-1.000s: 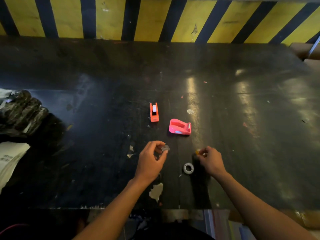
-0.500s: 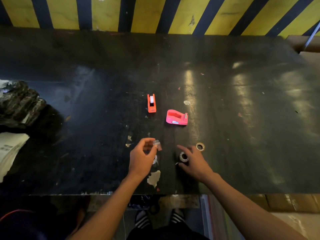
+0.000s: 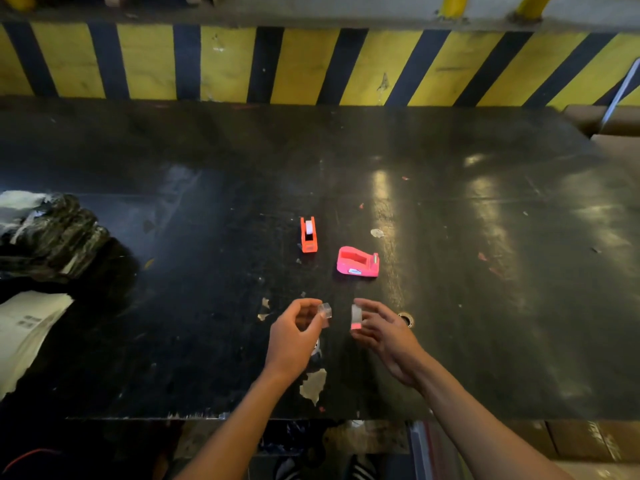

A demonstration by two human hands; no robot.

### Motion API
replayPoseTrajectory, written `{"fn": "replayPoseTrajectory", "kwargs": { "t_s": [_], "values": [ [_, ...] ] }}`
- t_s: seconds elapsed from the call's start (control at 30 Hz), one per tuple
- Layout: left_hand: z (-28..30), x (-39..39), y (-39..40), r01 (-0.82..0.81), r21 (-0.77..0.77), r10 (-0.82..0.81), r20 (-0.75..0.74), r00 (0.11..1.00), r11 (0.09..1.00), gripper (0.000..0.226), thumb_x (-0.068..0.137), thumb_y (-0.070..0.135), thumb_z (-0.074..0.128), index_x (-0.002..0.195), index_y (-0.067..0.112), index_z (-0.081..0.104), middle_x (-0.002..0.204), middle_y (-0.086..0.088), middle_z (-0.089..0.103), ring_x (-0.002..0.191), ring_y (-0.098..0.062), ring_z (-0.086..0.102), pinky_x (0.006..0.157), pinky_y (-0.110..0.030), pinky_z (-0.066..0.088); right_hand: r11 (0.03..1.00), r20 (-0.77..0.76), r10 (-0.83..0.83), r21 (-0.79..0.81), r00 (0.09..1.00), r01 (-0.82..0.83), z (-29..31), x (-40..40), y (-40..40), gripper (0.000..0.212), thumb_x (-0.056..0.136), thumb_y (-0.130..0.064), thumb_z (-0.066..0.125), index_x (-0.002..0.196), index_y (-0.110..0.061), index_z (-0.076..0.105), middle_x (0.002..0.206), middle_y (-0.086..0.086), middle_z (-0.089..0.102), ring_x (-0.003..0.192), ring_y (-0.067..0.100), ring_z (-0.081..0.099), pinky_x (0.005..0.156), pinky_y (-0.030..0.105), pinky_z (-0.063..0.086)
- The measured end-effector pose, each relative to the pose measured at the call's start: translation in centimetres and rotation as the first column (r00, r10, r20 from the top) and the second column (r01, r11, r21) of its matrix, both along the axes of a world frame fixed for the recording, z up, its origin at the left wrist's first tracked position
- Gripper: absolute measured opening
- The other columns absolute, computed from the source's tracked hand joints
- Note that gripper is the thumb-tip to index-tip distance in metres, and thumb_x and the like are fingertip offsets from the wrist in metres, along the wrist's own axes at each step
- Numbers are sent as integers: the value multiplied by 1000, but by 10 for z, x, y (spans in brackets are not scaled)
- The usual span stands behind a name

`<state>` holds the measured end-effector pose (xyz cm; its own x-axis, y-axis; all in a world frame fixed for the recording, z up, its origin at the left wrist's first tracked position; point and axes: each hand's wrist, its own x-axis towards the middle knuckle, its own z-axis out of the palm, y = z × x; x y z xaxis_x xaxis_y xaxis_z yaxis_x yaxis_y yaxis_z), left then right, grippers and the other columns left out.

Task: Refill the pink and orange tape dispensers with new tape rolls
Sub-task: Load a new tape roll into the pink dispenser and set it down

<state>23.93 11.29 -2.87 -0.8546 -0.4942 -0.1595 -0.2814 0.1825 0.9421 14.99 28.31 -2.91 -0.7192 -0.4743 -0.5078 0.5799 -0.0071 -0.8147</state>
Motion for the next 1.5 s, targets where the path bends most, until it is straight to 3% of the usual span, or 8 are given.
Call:
{"fn": "replayPoseTrajectory", "kwargs": {
  "t_s": [0.13,0.3,0.43,0.9,1.03,1.23,1.37,1.5],
  "values": [
    [10,-8,-1,19,17,-18,-39,999,1000,22,93,16,69,115,19,67,103,9,72,92,3,69,76,-12,55,985,105,-87,-142,991,102,20,-1,-7,27,100,-14,50,121,-8,67,107,19,68,93,33,66,93,45,53],
    [18,-17,-3,131,-23,-132,-51,990,991,26,93,12,69,116,24,67,105,13,70,96,10,67,74,-9,54,988,-37,-49,-147,998,43,29,-2,-10,26,92,-11,64,118,-16,64,100,11,73,82,22,67,71,31,54],
    [24,-22,-2,168,-107,-177,-90,980,980,29,90,14,71,109,35,65,103,16,71,98,7,67,82,-14,56,988,-69,-53,-151,996,42,32,-5,-14,28,91,-9,66,119,-12,62,106,13,74,86,19,69,75,30,58],
    [30,-33,1,46,-375,-121,-179,976,926,27,86,17,76,113,20,72,99,16,64,90,4,65,77,-7,52,975,-81,-38,-222,996,19,33,-15,-28,32,87,-14,67,118,-7,65,112,19,74,90,22,72,76,30,59],
    [30,-37,-4,88,-220,-118,-124,985,971,34,85,17,77,115,24,63,96,11,68,86,6,66,69,-7,53,986,-102,15,-166,995,-32,28,-20,-28,31,91,-17,65,121,-10,69,115,15,74,96,19,71,78,30,56],
    [22,-45,-12,229,-163,-230,16,973,960,27,87,21,76,111,23,64,110,3,61,100,-12,64,69,-8,54,990,-125,94,-93,988,-105,22,-28,-23,28,92,-15,67,118,-6,69,101,14,75,89,22,68,81,33,55],
    [20,-51,-18,314,20,-314,60,947,949,24,89,21,74,111,23,63,110,5,69,99,-5,69,74,-26,63,989,-131,123,-67,984,-132,16,-37,-18,34,86,-12,74,116,0,66,101,18,75,86,23,70,77,31,55],
    [17,-64,-19,274,83,-280,76,957,958,23,88,17,75,108,20,64,105,-2,74,90,-17,75,79,-51,62,986,-174,153,-36,973,-161,14,-50,-17,34,85,-13,74,114,1,67,97,18,76,83,22,70,76,31,56]
  ]
}}
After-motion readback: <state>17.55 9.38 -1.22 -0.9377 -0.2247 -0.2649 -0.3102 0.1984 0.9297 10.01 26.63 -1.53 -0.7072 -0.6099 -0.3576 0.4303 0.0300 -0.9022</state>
